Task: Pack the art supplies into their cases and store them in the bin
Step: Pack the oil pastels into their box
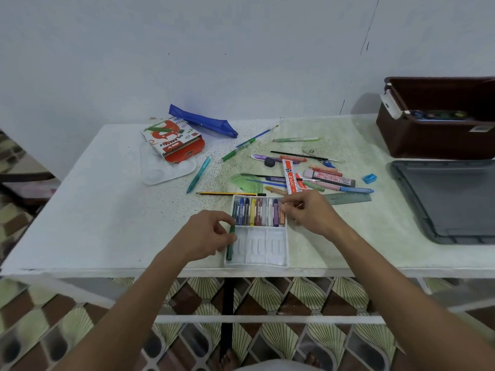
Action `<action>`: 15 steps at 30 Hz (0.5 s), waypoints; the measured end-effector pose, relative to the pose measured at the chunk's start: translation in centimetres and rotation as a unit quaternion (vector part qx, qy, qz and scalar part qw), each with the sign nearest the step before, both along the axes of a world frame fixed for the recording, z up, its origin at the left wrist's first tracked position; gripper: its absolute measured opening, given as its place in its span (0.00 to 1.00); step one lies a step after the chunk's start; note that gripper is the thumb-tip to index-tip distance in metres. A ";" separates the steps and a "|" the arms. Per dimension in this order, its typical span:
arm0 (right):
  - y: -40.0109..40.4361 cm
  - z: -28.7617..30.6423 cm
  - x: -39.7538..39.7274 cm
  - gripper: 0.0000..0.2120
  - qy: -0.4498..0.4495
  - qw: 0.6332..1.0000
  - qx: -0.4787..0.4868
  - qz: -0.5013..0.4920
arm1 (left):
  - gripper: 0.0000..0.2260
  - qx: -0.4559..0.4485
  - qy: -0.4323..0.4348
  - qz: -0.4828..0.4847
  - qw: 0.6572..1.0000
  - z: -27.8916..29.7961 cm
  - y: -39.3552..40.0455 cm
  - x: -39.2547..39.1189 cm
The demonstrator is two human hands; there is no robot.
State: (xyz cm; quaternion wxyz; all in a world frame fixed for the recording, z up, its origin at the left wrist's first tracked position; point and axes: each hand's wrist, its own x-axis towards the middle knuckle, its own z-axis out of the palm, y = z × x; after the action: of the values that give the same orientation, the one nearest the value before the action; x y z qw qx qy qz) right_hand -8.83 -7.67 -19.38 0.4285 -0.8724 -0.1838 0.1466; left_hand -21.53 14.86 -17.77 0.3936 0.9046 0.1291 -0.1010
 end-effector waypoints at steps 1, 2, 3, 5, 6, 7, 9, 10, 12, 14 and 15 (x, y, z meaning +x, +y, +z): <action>-0.2 0.0 0.0 0.10 0.003 1.000 -0.006 0.015 | 0.14 -0.004 0.000 -0.014 1.000 -0.1 0.2 0.0; -0.4 0.0 -0.1 0.11 -0.001 1.000 -0.015 0.027 | 0.16 -0.009 0.000 -0.024 1.000 -0.1 0.4 -0.1; -0.5 0.0 -0.1 0.13 -0.008 0.999 -0.025 0.035 | 0.17 -0.012 0.002 -0.030 0.999 -0.1 0.6 -0.1; -0.4 -0.1 -0.3 0.14 -0.016 0.998 -0.037 0.038 | 0.20 -0.014 0.009 -0.037 0.999 -0.1 0.9 -0.2; -0.4 -0.1 -0.3 0.15 -0.017 0.998 -0.038 0.037 | 0.21 -0.010 0.014 -0.040 0.999 -0.1 0.9 -0.2; -0.4 -0.1 -0.4 0.15 -0.019 0.998 -0.040 0.036 | 0.21 -0.001 0.018 -0.043 0.999 -0.1 0.9 -0.3; -0.4 -0.2 -0.6 0.15 -0.022 0.998 -0.045 0.037 | 0.20 0.018 0.020 -0.042 0.999 -0.3 0.9 -0.4; -0.4 -0.2 -0.6 0.14 -0.023 0.998 -0.047 0.037 | 0.20 0.023 0.019 -0.040 0.999 -0.4 0.9 -0.5; -0.3 -0.3 -0.6 0.14 -0.022 0.998 -0.049 0.033 | 0.21 0.032 0.022 -0.044 0.998 -0.4 0.8 -0.4; -0.2 -0.3 -0.5 0.14 -0.016 0.998 -0.049 0.026 | 0.21 0.039 0.027 -0.048 0.998 -0.3 0.8 -0.3; -0.1 -0.3 -0.5 0.15 -0.014 0.998 -0.049 0.023 | 0.21 0.041 0.030 -0.047 0.998 -0.3 0.8 -0.2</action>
State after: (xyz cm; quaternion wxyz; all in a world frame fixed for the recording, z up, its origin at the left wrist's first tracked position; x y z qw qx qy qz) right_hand -9.31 -7.75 -19.67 0.3789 -0.8901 -0.2018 0.1531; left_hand -21.76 15.70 -18.04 0.3472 0.9215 0.1020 -0.1411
